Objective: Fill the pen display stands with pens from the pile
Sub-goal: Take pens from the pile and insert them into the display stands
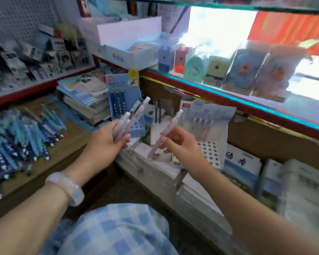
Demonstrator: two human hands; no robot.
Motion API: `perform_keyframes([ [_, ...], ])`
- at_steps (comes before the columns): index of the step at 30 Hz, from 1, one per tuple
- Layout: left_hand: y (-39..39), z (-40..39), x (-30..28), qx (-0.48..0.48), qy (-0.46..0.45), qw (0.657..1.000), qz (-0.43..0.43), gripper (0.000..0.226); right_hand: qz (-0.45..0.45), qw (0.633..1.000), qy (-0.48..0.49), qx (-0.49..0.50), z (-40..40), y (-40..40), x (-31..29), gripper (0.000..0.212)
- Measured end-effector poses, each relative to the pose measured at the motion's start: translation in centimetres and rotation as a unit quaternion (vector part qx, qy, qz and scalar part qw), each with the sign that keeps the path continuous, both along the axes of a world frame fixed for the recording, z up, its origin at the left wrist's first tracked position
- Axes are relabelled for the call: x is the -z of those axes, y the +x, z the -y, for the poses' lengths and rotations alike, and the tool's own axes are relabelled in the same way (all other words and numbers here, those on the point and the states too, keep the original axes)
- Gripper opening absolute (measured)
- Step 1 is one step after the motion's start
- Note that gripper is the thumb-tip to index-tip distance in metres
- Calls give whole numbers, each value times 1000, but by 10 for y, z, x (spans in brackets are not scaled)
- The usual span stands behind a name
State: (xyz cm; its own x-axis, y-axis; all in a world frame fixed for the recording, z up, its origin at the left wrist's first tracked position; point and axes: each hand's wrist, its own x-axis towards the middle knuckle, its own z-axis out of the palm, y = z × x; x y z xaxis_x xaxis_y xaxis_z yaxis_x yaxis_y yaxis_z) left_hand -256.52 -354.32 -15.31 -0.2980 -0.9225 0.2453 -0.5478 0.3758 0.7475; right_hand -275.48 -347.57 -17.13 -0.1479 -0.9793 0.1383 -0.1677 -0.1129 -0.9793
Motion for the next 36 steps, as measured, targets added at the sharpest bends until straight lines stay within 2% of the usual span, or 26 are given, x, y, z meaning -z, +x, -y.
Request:
perform_keyframes([
  [2,-19,0,-8,27,8,1000,-4,24,-35,996,-15,86,-3,-30,-8,11],
  [5,-41,-1,-12,57,33,998,-19,18,-98,973,-25,207,-4,-74,-2,11],
  [7,-55,0,-9,78,60,994,-38,12,-135,957,-19,256,-5,-98,5,16],
  [10,-72,5,-4,90,78,991,-60,16,-190,932,31,306,-4,-121,18,16],
  [14,-88,16,3,89,104,988,-76,13,-230,916,87,317,9,-123,32,11],
  [20,-95,31,17,80,126,985,-85,11,-322,873,179,319,28,-118,46,16],
  [25,-95,39,27,55,141,982,-113,14,-324,869,222,300,36,-115,58,19],
  [32,-95,45,26,60,151,979,-122,13,-317,888,208,259,43,-115,65,16],
  [36,-99,48,24,46,174,970,-163,10,-381,865,222,239,46,-109,81,27],
])
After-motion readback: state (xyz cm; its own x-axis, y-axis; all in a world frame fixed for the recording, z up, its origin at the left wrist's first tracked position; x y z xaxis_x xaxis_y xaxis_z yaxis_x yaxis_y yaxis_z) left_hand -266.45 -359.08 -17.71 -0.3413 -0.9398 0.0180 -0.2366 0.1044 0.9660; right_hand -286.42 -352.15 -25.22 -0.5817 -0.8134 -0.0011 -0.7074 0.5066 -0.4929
